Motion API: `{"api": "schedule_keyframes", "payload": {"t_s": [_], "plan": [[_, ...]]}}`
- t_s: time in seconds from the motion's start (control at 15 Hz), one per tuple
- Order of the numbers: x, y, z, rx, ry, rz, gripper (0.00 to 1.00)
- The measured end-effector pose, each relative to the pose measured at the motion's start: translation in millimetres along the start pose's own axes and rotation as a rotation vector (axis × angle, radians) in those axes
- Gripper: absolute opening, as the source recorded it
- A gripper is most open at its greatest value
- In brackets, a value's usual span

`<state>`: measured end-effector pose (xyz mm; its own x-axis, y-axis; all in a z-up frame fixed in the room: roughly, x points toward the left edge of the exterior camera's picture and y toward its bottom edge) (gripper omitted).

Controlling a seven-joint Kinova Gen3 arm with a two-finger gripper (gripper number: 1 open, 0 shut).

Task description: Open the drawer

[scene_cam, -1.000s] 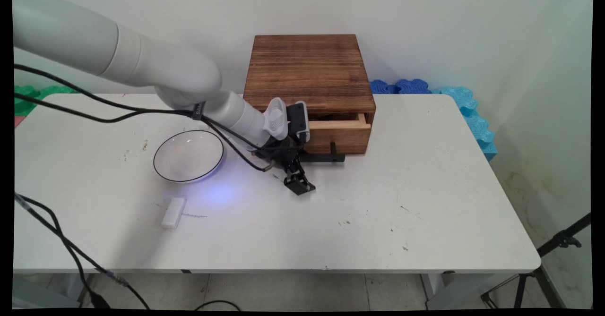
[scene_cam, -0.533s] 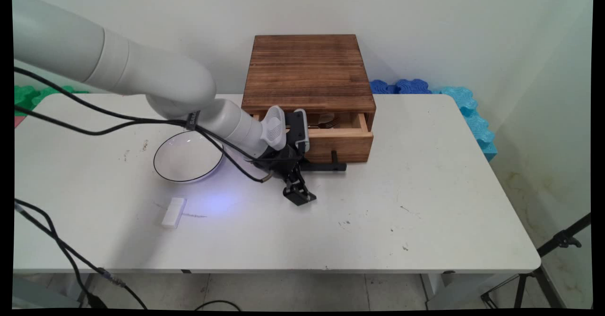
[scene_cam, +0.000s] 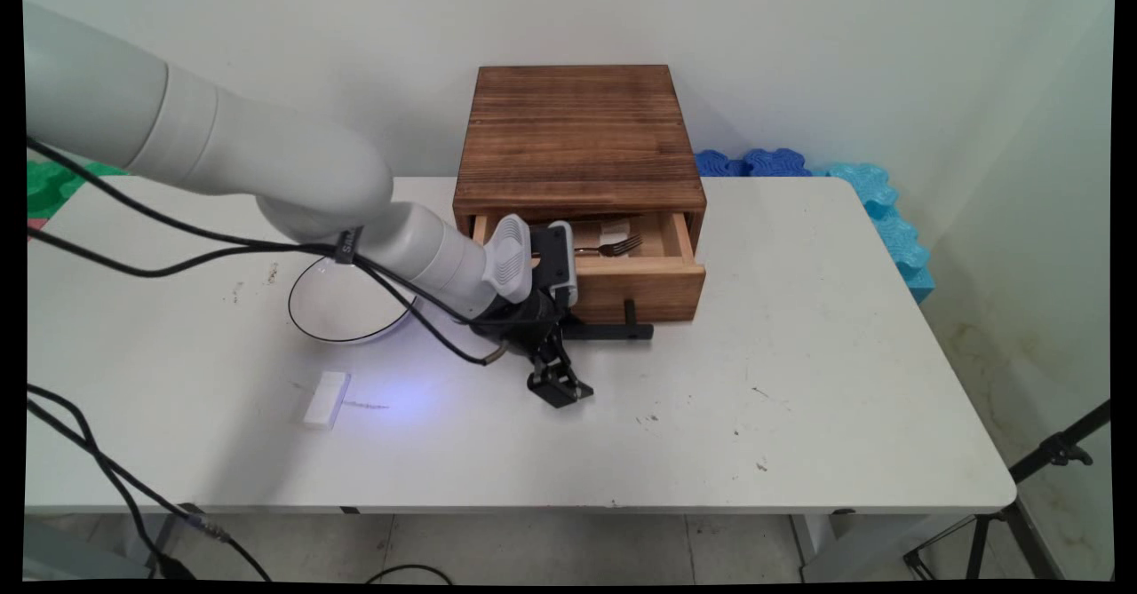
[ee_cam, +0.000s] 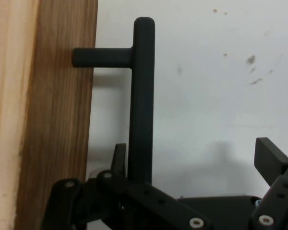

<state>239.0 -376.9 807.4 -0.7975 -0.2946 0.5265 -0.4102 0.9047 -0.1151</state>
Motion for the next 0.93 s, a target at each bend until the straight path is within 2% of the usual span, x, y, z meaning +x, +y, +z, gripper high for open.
{"api": "schedule_keyframes", "payload": {"t_s": [0.93], "plan": [[-6,41,-12,-0.035,0.013,0.012,1.0]]}}
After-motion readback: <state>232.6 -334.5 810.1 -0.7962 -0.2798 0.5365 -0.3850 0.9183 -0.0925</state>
